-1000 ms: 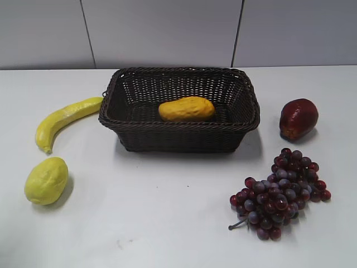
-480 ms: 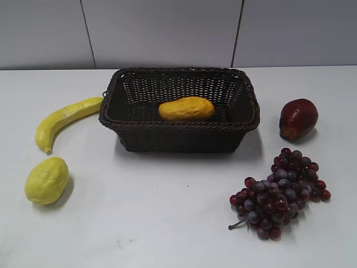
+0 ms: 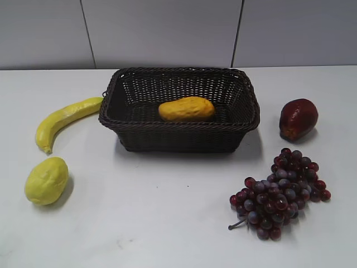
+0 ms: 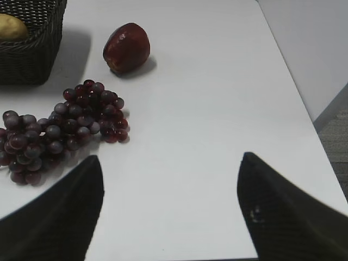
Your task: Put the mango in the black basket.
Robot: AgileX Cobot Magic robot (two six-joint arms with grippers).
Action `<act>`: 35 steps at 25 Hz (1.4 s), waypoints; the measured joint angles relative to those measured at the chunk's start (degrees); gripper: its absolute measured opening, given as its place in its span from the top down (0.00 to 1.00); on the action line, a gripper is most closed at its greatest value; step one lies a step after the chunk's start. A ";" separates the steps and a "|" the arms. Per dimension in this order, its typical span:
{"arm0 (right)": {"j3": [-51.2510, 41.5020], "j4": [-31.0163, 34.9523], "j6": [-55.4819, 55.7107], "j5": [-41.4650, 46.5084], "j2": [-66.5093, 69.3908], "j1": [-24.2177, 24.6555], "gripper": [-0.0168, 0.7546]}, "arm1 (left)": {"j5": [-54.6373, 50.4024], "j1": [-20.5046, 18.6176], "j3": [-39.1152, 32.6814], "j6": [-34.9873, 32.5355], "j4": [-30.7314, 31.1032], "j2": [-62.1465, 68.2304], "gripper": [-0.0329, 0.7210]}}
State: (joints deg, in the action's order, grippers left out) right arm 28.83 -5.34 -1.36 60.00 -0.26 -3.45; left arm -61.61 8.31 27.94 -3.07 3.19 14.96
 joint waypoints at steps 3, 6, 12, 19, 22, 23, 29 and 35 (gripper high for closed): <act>0.00 0.00 0.00 0.00 0.00 0.00 0.22 | 0.00 0.00 0.00 0.05 0.00 0.00 0.20; 0.00 0.00 0.00 0.00 0.00 0.00 0.22 | 0.00 0.00 0.00 0.05 -0.07 -0.72 0.28; 0.00 0.00 0.00 0.00 0.00 0.00 0.22 | 0.06 -4.48 0.00 0.05 -0.08 -8.32 0.40; 0.00 0.00 0.01 0.00 0.00 0.00 0.22 | -0.12 -8.84 0.00 0.05 -0.08 -15.08 0.51; 0.00 0.00 0.01 0.00 0.00 0.00 0.22 | -0.18 -8.84 -0.04 0.05 -0.07 -15.30 0.56; 0.00 0.00 0.01 0.00 0.00 0.00 0.22 | -0.18 -8.84 -0.04 0.05 -0.07 -15.30 0.57; 0.00 0.00 0.01 0.00 0.00 0.00 0.22 | -0.24 -8.84 -0.04 0.05 -0.13 -15.30 0.64; 0.00 0.00 0.01 0.00 0.00 0.00 0.22 | -0.24 -8.84 -0.04 0.05 -0.13 -15.30 0.64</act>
State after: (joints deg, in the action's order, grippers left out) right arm 28.83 -5.34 -1.35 60.00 -0.26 -3.45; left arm -61.85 -0.52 27.89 -3.02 3.06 -0.35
